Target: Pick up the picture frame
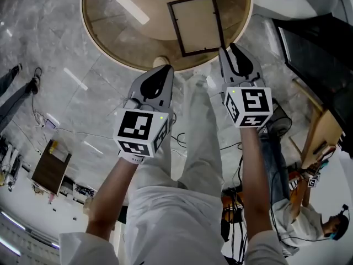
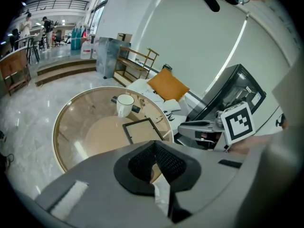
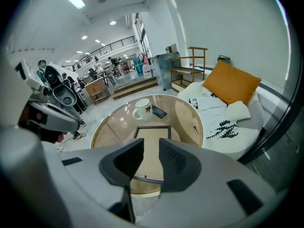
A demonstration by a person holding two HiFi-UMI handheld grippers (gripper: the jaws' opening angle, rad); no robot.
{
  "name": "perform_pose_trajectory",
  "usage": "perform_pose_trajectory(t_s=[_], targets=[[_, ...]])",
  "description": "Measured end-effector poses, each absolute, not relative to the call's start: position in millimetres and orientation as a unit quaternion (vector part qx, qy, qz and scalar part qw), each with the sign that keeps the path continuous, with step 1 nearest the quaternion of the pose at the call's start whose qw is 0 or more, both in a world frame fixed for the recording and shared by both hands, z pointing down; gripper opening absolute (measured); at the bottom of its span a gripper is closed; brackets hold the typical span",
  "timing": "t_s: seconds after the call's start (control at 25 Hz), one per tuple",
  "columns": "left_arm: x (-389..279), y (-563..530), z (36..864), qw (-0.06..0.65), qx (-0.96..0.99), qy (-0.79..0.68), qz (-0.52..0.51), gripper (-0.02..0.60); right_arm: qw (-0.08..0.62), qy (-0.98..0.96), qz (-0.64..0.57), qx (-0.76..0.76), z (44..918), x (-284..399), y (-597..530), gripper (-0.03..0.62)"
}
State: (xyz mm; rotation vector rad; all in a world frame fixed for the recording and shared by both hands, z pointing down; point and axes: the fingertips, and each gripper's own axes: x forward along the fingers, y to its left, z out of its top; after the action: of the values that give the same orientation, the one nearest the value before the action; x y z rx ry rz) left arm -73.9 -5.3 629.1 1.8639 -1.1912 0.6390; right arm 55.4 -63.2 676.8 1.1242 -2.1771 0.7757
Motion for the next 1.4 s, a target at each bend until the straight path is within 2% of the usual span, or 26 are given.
perform_pose_trajectory(t_s=[0.64, 0.96, 1.4], targets=[[-66.7, -17.1, 716.6, 0.43, 0.721, -0.468, 0.277, 0.005, 0.335, -0.785, 0.316, 0.415, 782.2, 65.5, -79.7, 0.078], [-58.7, -15.6, 731.4, 0.437, 0.716, -0.466, 0.282, 0.005, 0.358, -0.776, 0.328, 0.402, 811.9, 68.6, -77.7, 0.081], [-58.6, -10.5, 729.5, 0.435, 0.718, -0.464, 0.282, 0.005, 0.349, -0.77, 0.361, 0.395, 817.8, 66.7, -76.0, 0.08]])
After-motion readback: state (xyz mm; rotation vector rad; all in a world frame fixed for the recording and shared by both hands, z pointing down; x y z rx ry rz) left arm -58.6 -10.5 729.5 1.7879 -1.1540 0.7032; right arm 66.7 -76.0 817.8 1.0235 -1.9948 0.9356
